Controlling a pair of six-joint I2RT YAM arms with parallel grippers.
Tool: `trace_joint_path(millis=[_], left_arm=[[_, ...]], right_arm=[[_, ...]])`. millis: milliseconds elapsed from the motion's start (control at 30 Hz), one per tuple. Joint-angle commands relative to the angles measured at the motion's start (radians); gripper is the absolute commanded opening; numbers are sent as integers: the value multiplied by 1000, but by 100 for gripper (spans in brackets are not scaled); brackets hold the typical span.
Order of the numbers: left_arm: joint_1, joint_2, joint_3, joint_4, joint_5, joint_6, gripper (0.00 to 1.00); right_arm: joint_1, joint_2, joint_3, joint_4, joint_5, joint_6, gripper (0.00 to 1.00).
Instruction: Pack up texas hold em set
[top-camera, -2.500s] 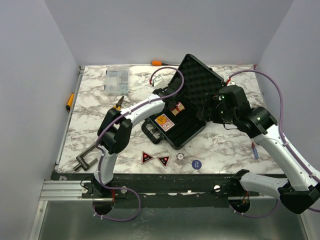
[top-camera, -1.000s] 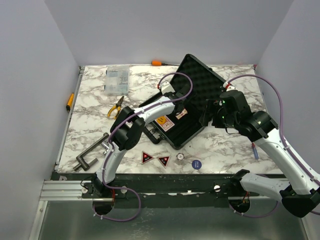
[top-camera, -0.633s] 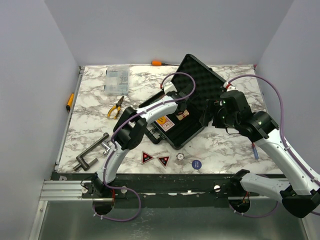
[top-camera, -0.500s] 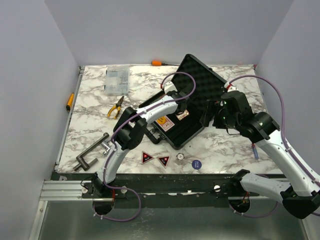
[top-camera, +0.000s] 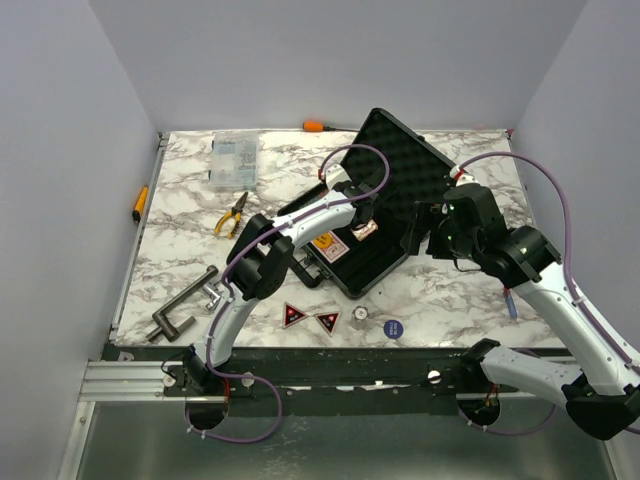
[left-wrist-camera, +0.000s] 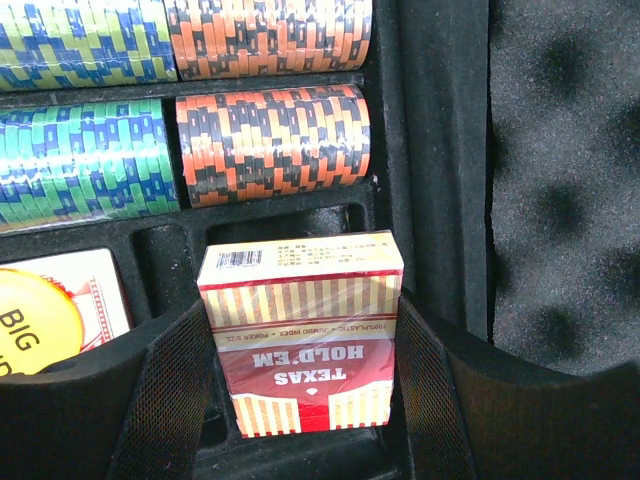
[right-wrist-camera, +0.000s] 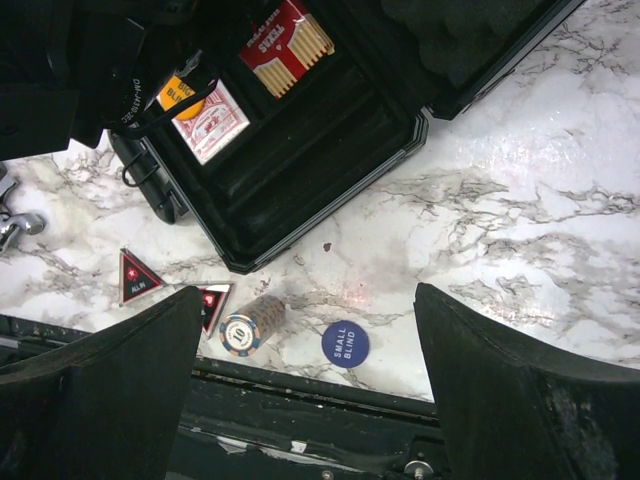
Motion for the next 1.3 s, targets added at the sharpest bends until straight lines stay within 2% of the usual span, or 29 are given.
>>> trace_joint_path(millis=[0, 67, 100, 367, 533, 633, 1033, 1267], left_arm=[[-18, -1, 22, -104, 17, -25, 35], [-18, -3, 24, -106, 10, -32, 48], [-17, -3, 25, -106, 11, -31, 51], [-18, -3, 30, -109, 20, -28, 60], [-18, -21, 24, -112, 40, -30, 88], [-18, -33, 19, -111, 46, -24, 97], [-11, -149, 20, -94, 41, 92, 99], [18, -344, -161, 18, 55, 305, 98]], right_arm=[[1, -11, -15, -5, 1, -19, 90], [2, -10, -15, -2, 0, -20, 90], [2, -9, -15, -1, -2, -20, 90], [2, -7, -14, 0, 0, -22, 90], [2, 2, -8, 3, -2, -22, 90], [1, 9, -3, 7, -6, -23, 90], [2, 49, 48, 17, 4, -7, 90], [1, 103, 75, 47, -19, 20, 89]])
